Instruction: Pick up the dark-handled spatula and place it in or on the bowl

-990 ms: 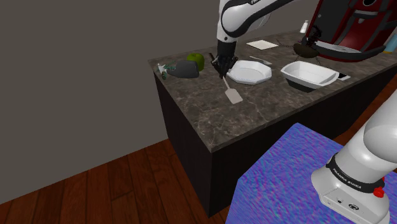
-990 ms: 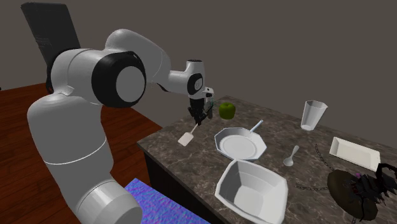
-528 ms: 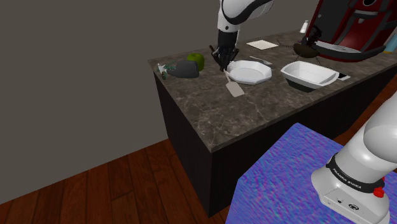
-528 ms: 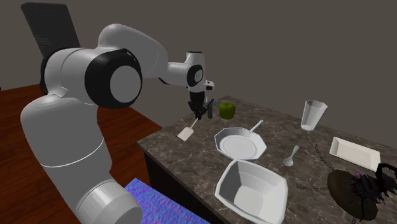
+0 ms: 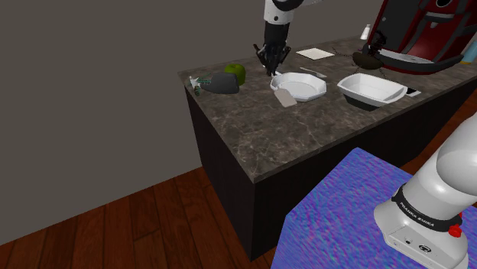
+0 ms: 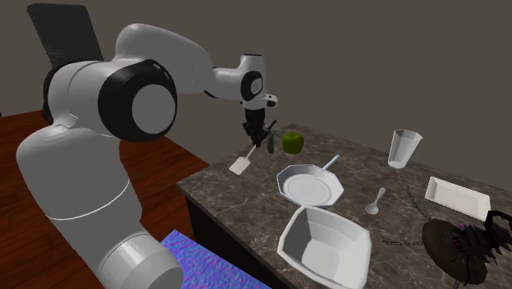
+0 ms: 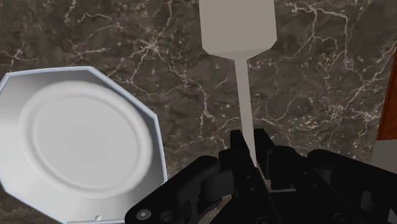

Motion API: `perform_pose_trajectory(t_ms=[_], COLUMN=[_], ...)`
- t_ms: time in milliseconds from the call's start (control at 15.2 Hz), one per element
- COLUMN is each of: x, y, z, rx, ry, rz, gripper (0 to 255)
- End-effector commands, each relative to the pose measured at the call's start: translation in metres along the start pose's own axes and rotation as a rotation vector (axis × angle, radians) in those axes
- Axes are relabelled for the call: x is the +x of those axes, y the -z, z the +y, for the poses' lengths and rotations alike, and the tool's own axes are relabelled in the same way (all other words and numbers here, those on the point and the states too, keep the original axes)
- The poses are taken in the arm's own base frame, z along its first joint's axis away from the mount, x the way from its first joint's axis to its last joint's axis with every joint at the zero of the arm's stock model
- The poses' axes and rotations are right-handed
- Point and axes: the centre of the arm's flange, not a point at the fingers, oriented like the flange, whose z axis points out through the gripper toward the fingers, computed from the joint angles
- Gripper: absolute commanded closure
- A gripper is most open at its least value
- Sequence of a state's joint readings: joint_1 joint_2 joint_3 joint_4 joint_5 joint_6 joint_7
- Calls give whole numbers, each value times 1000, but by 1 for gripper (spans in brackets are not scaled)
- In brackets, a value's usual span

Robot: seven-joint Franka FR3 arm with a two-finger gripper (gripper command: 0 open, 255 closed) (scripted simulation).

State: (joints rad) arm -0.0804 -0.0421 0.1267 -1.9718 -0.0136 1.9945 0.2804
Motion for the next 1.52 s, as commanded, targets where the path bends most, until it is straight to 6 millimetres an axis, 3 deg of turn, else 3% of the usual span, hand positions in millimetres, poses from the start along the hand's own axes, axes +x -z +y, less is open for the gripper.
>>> perform_pose_trajectory(t_ms=[0, 1452], x=[-7, -111], y=[2, 19], z=[19, 289], rx=[0, 0], ry=[0, 0], rz=[0, 0], gripper=[255, 255])
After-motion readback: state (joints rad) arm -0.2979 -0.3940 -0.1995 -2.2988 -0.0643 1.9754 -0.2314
